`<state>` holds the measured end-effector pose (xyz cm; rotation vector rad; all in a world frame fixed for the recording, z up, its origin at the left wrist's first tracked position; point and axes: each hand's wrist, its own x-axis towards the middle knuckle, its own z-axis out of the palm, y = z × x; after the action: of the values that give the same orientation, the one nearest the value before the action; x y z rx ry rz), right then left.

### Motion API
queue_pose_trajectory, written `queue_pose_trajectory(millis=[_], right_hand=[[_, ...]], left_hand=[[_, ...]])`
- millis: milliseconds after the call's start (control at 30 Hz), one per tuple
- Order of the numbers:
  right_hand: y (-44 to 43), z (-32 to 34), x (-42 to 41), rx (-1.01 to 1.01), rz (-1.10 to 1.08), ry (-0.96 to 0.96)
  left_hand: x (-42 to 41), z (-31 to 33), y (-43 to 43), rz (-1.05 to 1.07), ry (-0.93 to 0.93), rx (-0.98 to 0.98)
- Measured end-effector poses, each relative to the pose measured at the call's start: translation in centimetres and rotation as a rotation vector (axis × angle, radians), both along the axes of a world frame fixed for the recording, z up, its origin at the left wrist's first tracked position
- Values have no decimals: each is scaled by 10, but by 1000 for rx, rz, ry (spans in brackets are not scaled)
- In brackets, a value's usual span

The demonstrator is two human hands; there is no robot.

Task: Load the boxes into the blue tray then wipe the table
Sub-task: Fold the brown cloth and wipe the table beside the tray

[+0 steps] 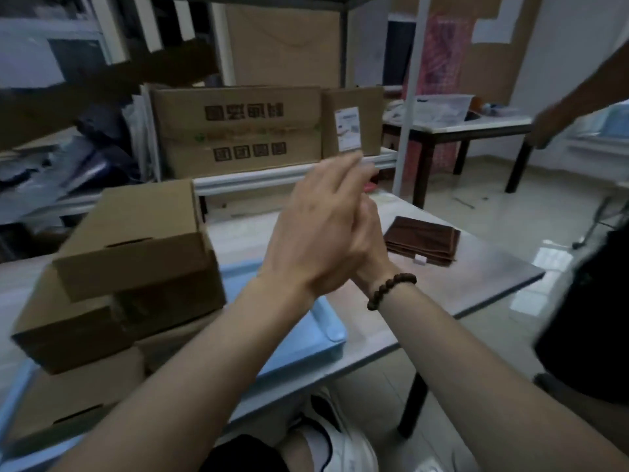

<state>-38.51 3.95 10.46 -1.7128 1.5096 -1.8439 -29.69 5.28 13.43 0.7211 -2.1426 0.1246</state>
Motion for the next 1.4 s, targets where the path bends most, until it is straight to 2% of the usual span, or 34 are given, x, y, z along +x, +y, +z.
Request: queue_pose_trajectory(millis=[133, 267, 433, 567, 833, 900, 1000, 1100, 1167, 1200, 1300, 1333, 1400], right_hand=[[-11, -49, -69, 283, -290, 281], [-18, -89, -126, 523, -448, 238], [-48, -122, -168, 679, -498, 379], [-80, -129, -194, 736, -546, 451], [-129, -137, -230, 884, -649, 613], [-128, -136, -228, 831, -640, 725], [-118, -138, -213, 740, -503, 883], [-112, -139, -195, 588, -391, 830], [-120, -138, -190, 472, -431, 796], [-126, -139, -191, 510, -477, 805], [-137, -150, -193, 944, -472, 761], [-139, -154, -191, 1025, -437, 731], [-141, -156, -183, 1040, -367, 740]], left_hand=[[-37, -64, -26, 32, -181, 110], [-67, -115, -52, 97, -429, 176], [-86, -149, -80, 209, -581, 398], [-86, -156, -86, 205, -539, 535], [-84, -156, -85, 177, -463, 580], [-83, -155, -84, 172, -446, 590], [-82, -154, -83, 158, -414, 593], [-82, -154, -83, 155, -382, 589], [-81, -155, -84, 156, -358, 592], [-81, -155, -84, 155, -354, 593], [-80, -154, -82, 159, -344, 595], [-80, -153, -81, 161, -341, 595], [-80, -152, -81, 163, -329, 593]])
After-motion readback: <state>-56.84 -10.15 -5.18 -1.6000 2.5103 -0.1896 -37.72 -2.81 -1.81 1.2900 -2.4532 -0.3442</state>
